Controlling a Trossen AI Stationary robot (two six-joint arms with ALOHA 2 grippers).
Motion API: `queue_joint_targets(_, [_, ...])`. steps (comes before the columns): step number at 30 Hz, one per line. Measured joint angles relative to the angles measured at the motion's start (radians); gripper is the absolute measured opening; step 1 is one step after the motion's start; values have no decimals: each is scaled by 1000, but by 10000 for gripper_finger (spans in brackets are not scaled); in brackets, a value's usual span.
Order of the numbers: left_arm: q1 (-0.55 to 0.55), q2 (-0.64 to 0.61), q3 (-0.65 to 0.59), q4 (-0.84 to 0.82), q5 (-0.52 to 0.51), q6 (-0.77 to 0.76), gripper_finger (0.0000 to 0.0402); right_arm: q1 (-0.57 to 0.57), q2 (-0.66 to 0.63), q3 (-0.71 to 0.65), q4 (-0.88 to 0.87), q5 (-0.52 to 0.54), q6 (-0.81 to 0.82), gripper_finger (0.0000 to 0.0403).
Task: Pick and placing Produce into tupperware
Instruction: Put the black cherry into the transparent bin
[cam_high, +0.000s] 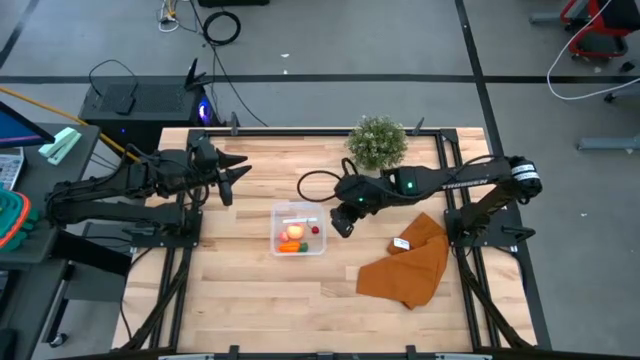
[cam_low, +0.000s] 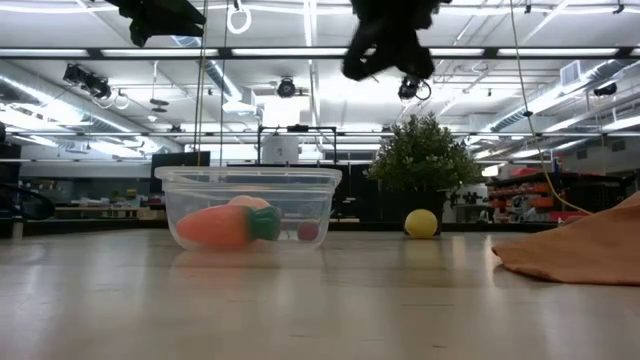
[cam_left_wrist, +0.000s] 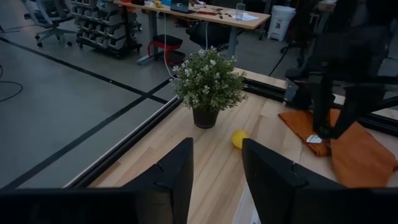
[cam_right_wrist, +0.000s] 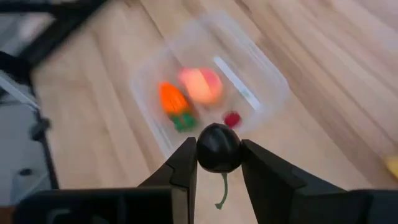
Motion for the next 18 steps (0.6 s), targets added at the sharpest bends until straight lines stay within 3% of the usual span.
queue_joint_targets(7, [0,-10,0,-3,0,-2,150,-43,85,41,175,-139,-87,78])
queue_joint_targets(12, [0,-35,1,-21,0,-14,143,-59,254,246,81,-213,-263,78])
queue_joint_targets(18, [0,-91,0,-85,0,-45,140,-60,465,546,-152,-200,-559,78])
